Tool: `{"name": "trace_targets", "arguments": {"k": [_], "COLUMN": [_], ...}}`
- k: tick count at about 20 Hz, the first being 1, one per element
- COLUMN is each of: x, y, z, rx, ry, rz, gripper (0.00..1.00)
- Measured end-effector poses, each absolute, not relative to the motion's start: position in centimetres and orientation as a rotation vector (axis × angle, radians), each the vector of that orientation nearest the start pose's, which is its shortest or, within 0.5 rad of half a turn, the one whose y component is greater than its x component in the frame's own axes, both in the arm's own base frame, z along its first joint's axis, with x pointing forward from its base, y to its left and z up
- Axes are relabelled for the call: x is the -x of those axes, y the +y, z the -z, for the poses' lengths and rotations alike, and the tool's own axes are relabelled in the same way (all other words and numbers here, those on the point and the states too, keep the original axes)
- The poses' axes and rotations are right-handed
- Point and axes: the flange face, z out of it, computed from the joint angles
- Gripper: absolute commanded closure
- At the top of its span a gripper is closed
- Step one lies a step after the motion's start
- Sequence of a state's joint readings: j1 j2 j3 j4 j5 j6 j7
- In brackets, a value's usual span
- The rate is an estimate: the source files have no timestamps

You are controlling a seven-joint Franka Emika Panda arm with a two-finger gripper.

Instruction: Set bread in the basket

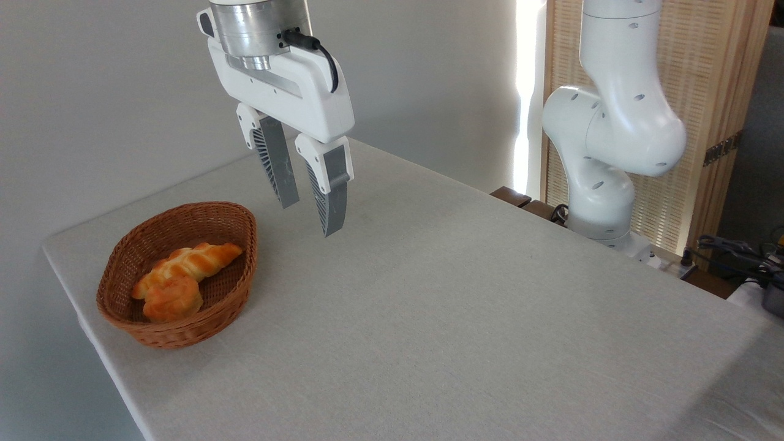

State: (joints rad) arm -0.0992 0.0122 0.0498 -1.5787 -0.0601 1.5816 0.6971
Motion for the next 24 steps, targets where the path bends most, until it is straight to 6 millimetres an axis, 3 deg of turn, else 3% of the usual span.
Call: {"name": "trace_targets", "arguments": {"k": [24], "x": [-55.75], "y": [-3.52], "z": [-61.55], "rx": [2.952], "ry": [1.169], "rz": [0.004], "gripper": [0.0]}}
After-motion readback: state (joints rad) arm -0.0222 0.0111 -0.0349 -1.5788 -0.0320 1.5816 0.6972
